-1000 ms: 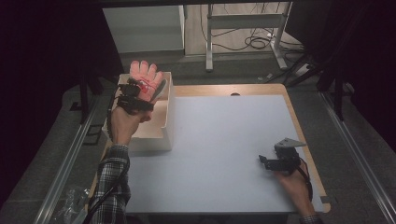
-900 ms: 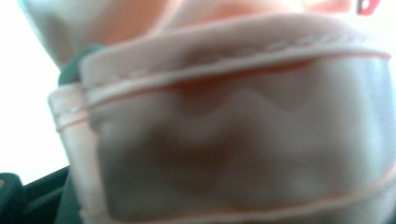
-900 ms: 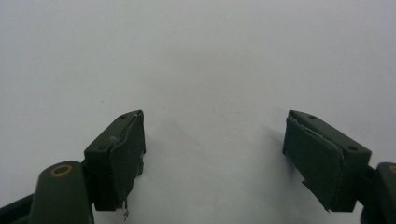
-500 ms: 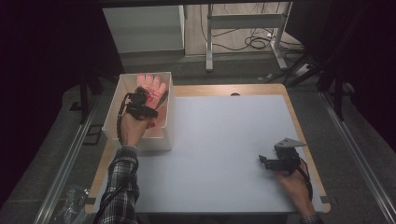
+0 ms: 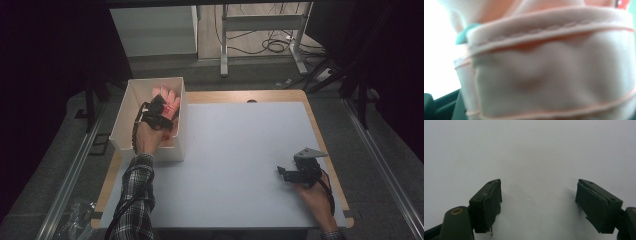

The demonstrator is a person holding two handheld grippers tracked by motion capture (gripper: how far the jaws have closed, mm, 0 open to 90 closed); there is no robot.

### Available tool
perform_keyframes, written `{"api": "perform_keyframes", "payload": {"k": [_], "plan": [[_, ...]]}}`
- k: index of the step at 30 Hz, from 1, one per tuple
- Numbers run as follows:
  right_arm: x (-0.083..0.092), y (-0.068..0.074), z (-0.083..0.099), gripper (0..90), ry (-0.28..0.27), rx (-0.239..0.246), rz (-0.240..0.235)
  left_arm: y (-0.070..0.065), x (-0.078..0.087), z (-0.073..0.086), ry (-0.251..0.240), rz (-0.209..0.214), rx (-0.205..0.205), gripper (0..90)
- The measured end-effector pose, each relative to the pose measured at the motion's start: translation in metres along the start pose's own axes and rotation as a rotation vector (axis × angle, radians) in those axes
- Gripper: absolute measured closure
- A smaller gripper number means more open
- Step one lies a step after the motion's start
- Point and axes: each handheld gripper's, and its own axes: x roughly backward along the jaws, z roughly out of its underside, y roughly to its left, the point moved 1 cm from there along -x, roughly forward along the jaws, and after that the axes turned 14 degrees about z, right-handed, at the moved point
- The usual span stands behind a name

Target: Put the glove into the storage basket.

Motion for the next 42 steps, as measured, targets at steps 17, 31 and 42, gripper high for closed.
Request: {"api": "perform_keyframes", "payload": {"k": [17, 31, 42], "plan": [[0.0, 0.0, 0.0, 21.2, 0.0, 0.0, 0.0, -0.001, -0.013, -0.007, 0.103, -0.004, 0.039, 17.9], [0.0, 0.0, 0.0, 21.2, 0.0, 0.001, 0.0, -0.004, 0.012, -0.002, -0.005, 0.04, -0.005, 6.4], [0.0, 0.0, 0.0, 21.2, 0.0, 0.001, 0.001, -0.005, 0.031, 0.006, -0.06, 0.062, -0.066, 4.0]]}}
